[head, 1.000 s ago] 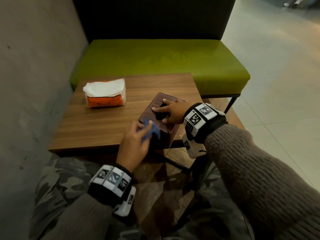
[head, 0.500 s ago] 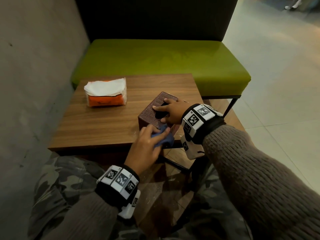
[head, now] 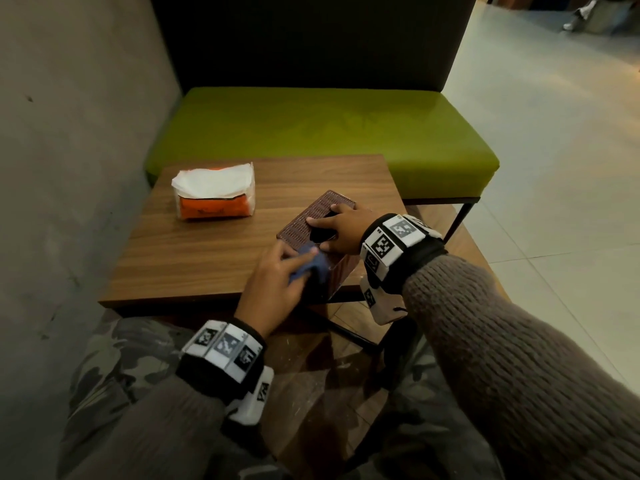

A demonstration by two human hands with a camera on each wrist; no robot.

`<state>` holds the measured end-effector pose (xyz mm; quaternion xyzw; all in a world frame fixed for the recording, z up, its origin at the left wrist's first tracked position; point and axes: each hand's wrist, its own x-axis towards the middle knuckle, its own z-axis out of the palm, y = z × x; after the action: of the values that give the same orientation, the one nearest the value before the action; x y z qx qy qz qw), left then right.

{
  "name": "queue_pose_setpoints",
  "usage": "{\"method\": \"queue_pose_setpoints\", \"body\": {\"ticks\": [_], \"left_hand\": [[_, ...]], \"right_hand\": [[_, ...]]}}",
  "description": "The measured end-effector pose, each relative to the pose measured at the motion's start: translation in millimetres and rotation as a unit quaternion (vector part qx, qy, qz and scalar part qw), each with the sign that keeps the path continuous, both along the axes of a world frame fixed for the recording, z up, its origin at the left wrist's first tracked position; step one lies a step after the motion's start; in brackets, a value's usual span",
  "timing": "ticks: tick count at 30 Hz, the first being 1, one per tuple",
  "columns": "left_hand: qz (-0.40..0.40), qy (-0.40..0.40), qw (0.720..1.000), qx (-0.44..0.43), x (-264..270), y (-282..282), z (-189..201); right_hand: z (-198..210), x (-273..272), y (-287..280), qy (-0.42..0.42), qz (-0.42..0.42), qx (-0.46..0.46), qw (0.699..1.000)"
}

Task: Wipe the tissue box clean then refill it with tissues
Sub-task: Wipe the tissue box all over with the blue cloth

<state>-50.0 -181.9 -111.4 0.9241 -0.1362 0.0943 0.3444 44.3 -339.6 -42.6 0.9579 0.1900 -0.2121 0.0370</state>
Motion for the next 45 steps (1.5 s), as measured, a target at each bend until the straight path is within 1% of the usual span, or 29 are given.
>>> {"method": "queue_pose_setpoints", "body": {"ticks": [1, 3, 6, 8, 10, 12, 13, 15, 17, 19, 21, 24, 27, 29, 31, 33, 35, 38, 39, 40, 43, 44, 45], "left_hand": [[0.029, 0.008, 1.0, 0.003, 9.7, 10.7, 1.3], [0.066, -0.008, 0.997, 0.033, 24.4, 27.7, 7.2], [0.059, -0.01, 0.995, 0.081, 37.1, 37.1, 15.0], [0.05, -0.004, 0.994, 0.094, 43.3, 39.8, 18.8], [0.044, 0.001, 0.994, 0.104, 48.5, 41.9, 22.9], [0.042, 0.011, 0.992, 0.115, 52.1, 42.8, 25.7], [0.045, 0.015, 0.993, 0.11, 52.7, 42.4, 26.5], [0.068, 0.019, 0.994, 0.078, 50.0, 40.8, 25.4], [0.088, 0.02, 0.995, 0.042, 38.9, 39.2, 19.5], [0.088, 0.015, 0.996, 0.01, 19.9, 39.6, 10.1], [0.074, 0.0, 0.997, -0.023, 0.7, 42.3, 5.1], [0.078, -0.041, 0.995, -0.039, -1.7, 49.4, 3.8], [0.086, -0.049, 0.995, -0.023, 11.7, 44.0, 5.1], [0.091, -0.041, 0.995, -0.014, 17.4, 38.2, 3.5], [0.107, -0.044, 0.993, -0.022, 20.6, 37.4, -0.4], [0.121, -0.054, 0.991, -0.03, 18.8, 34.0, -2.4], [0.09, -0.053, 0.994, -0.028, 9.0, 21.1, -1.2], [-0.003, -0.049, 0.998, 0.024, -2.1, 6.4, 3.5], [-0.007, -0.042, 0.999, 0.024, 2.0, 10.5, 4.3], [0.012, -0.032, 0.999, 0.014, 9.0, 17.6, 4.6], [0.111, -0.035, 0.993, -0.022, 29.1, 42.0, -0.1], [0.125, -0.037, 0.991, -0.02, 28.9, 42.5, -0.2], [0.122, -0.036, 0.992, -0.011, 24.9, 37.3, 1.3]], "right_hand": [[0.4, 0.8, 0.7, 0.003, 0.0, -0.002, 1.0], [3.7, 1.9, 2.8, 0.012, 0.004, -0.013, 1.0], [14.7, 1.8, 5.1, 0.008, 0.021, -0.019, 1.0], [19.3, 0.9, 3.3, 0.001, 0.033, -0.017, 0.999], [18.2, -0.4, 0.3, -0.001, 0.033, -0.008, 0.999], [13.3, -1.4, -1.9, 0.005, 0.021, 0.021, 1.0], [10.0, -1.6, -2.6, 0.006, 0.012, 0.04, 0.999], [6.7, -3.5, -1.9, 0.0, -0.004, 0.047, 0.999], [3.8, -6.6, -1.1, -0.01, -0.015, 0.027, 0.999], [1.8, -10.7, 0.6, -0.033, -0.027, 0.005, 0.999], [0.7, -13.7, 6.0, -0.064, -0.042, -0.008, 0.997], [-0.2, -13.9, 18.8, -0.081, -0.055, -0.015, 0.995], [7.0, -10.3, 20.1, -0.062, -0.046, -0.015, 0.997], [14.6, -4.9, 14.6, -0.027, -0.035, -0.018, 0.999], [20.3, -0.8, 9.3, 0.008, -0.027, -0.019, 0.999], [20.9, 0.8, 6.8, 0.015, -0.029, -0.011, 0.999], [18.6, 0.6, 7.2, 0.001, -0.027, -0.003, 1.0], [14.2, -1.0, 6.0, -0.016, -0.023, 0.007, 1.0], [12.6, -1.5, 4.7, -0.016, -0.028, 0.019, 0.999], [11.1, -2.0, 3.2, -0.016, -0.03, 0.029, 0.999], [8.8, -2.1, 0.6, -0.015, -0.021, 0.033, 0.999], [9.6, -1.9, 0.2, -0.017, -0.017, 0.035, 0.999], [10.6, -1.4, -0.1, -0.017, -0.015, 0.037, 0.999]]}}
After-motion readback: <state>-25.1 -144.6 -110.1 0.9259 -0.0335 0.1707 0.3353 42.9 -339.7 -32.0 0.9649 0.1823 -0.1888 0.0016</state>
